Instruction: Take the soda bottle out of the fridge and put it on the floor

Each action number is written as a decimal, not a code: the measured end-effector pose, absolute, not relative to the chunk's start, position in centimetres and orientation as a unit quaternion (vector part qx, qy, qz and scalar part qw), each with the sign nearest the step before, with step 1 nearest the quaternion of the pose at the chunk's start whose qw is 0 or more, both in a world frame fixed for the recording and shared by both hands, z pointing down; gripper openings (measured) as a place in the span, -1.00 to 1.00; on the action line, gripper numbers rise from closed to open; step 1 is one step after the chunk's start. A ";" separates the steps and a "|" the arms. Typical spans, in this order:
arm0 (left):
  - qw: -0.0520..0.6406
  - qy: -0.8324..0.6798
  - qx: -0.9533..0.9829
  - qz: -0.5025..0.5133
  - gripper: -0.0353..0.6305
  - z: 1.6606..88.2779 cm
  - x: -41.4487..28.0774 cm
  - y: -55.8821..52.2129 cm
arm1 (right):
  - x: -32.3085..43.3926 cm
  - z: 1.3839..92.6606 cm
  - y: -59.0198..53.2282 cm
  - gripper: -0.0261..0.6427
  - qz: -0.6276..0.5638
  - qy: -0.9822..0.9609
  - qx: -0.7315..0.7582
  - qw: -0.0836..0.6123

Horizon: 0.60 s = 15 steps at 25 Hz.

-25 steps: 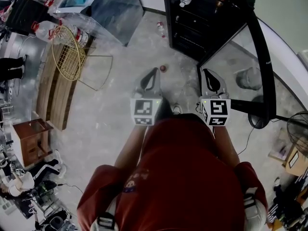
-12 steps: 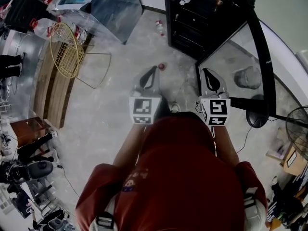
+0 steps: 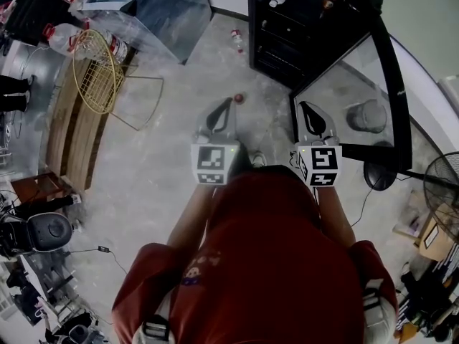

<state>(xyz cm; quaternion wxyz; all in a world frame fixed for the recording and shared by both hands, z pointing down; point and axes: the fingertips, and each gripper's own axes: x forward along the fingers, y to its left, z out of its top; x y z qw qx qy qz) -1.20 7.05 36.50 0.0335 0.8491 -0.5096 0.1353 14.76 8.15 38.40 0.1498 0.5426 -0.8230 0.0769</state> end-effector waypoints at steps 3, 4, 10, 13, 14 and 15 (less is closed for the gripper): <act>0.035 -0.512 0.848 0.136 -0.89 36.5 -1.8 7.2 | 14.2 38.3 8.3 -0.92 0.078 -0.824 0.540 0.149; 0.035 -0.513 0.847 0.136 -0.89 36.5 -1.9 7.3 | 14.1 38.3 8.4 -0.92 0.080 -0.825 0.539 0.148; 0.037 -0.518 0.843 0.138 -0.89 36.8 -2.4 7.7 | 13.4 38.5 8.5 -0.92 0.080 -0.831 0.532 0.146; 0.037 -0.521 0.842 0.137 -0.89 36.7 -2.6 7.7 | 13.1 38.4 8.4 -0.92 0.076 -0.833 0.526 0.149; 0.037 -0.521 0.841 0.136 -0.89 36.6 -2.6 7.8 | 13.1 38.4 8.4 -0.92 0.076 -0.834 0.526 0.150; 0.037 -0.522 0.841 0.136 -0.89 36.6 -2.6 7.8 | 13.1 38.4 8.4 -0.92 0.077 -0.834 0.526 0.151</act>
